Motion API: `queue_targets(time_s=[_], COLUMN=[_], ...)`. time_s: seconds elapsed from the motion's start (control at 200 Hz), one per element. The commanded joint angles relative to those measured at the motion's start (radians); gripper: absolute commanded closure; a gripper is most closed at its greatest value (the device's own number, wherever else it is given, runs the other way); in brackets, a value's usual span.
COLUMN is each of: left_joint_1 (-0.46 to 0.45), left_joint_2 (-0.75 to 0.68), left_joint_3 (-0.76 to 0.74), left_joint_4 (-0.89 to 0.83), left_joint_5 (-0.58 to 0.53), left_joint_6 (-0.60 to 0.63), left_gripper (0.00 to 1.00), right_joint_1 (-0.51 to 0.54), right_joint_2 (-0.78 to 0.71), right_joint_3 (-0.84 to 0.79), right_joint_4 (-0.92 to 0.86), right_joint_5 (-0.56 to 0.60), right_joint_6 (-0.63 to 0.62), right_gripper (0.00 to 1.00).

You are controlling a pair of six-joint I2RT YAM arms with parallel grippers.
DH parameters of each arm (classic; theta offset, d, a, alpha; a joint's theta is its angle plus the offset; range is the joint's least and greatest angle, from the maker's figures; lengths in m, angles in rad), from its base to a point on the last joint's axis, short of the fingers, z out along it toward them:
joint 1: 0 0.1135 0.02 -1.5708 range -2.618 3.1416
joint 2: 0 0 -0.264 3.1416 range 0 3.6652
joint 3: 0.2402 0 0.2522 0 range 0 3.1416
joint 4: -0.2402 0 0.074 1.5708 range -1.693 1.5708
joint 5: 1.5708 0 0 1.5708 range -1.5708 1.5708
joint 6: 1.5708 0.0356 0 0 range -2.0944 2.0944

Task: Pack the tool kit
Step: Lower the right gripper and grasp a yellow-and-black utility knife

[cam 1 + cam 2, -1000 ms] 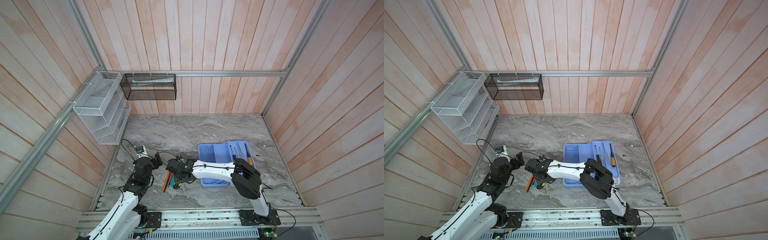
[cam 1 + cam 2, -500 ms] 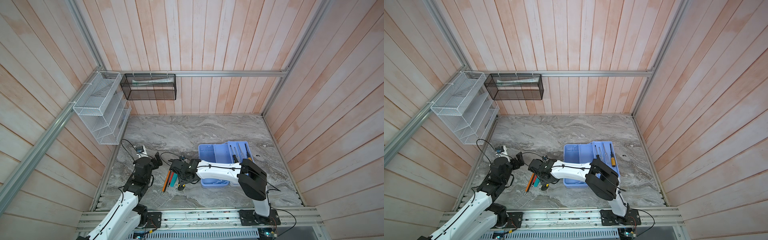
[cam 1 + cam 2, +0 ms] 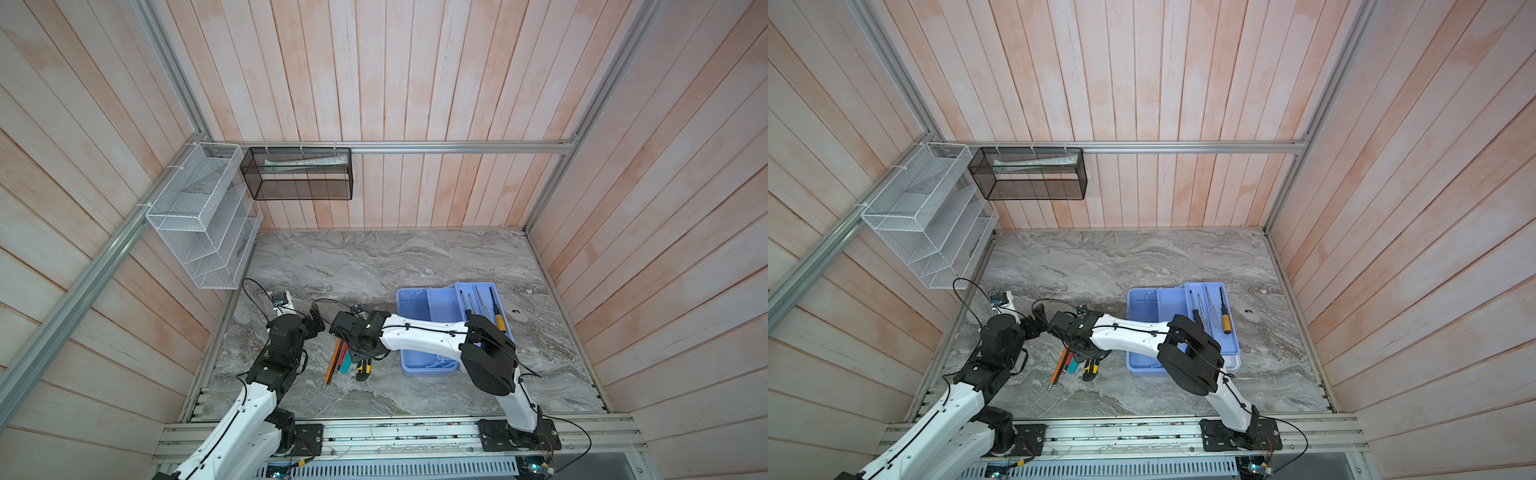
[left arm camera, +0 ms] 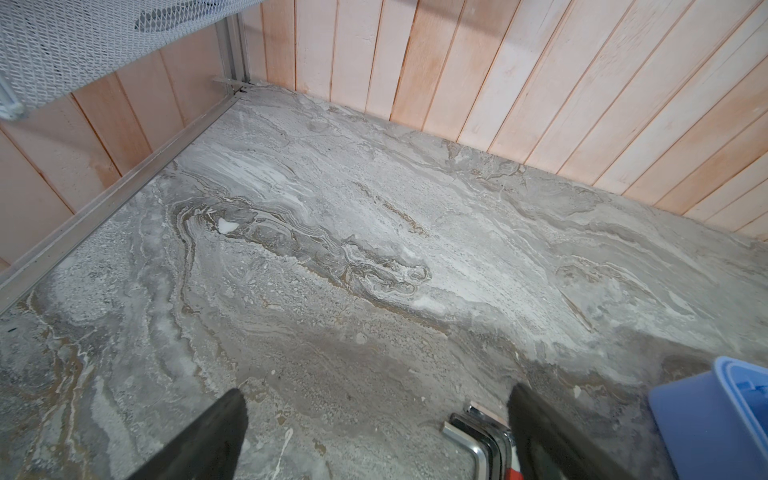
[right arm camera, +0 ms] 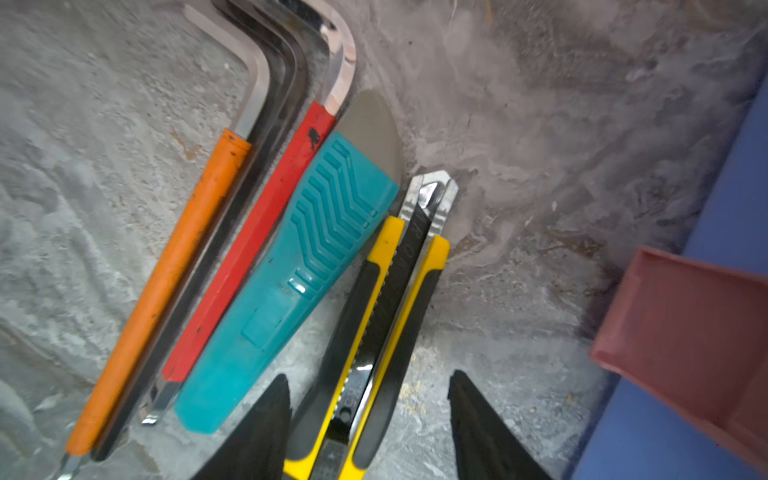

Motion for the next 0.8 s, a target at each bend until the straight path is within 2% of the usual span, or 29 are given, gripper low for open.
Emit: queue_targets(time_s=[0.0, 0.51, 0.795], left_joint_1=[0.006, 0.006, 0.006], left_joint_2=[-0.006, -0.021, -0.026], left_joint_3=[-0.004, -0.01, -0.012], left_joint_4=[0.006, 0.005, 0.003], left_joint_5=[-0.01, -0.013, -0.013], left_joint_6=[-0.01, -0.01, -0.011], left_gripper=[0.01, 0.0, 0.0], right_joint_1=[0.003, 0.012, 0.004], right_joint_2=[0.022, 0.068, 0.068], right_joint_3=[0.017, 0.046, 0.0], right_joint_4=[-0.051, -0.027, -0.079], right_joint_5=[0.011, -0.028, 0.004], right_joint_6=[0.027, 0.045, 0.044], right_gripper=[0.4, 0.4, 0.43])
